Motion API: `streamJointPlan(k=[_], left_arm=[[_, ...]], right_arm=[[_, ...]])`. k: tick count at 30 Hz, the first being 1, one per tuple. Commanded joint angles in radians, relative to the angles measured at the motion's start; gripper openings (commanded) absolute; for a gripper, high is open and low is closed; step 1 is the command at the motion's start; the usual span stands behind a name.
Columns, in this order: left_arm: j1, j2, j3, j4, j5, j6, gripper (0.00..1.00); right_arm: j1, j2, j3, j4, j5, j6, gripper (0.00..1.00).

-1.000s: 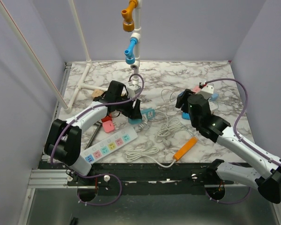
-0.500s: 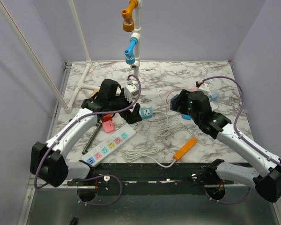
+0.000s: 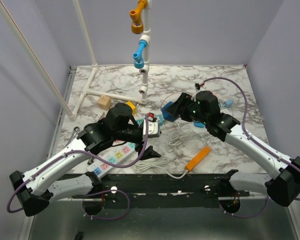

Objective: Pull the plug off the socket
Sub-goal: Remove the plug from the socket.

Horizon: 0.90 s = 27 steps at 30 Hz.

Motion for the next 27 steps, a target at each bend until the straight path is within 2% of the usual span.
streamJointPlan(k=[1, 8, 15, 27], left_arm=[[-0.074, 0.033, -0.024, 0.132, -0.061, -0.045, 0.98], [-0.082, 0.101, -0.048, 0.341, -0.314, -0.100, 0.99], [-0.083, 0.157, -0.039, 0.414, -0.381, -0.129, 0.98], [-0.060, 0.157, -0.081, 0.422, -0.466, -0.076, 0.98]], right_arm=[[-0.003, 0.022, 0.080, -0.116, -0.091, 0.039, 0.05], [-0.003, -0.059, 0.040, -0.084, -0.110, 0.002, 0.06], [-0.002, -0.086, -0.026, 0.008, -0.209, -0.036, 0.06], [-0.001, -0.160, -0.079, 0.012, -0.246, -0.071, 0.06]])
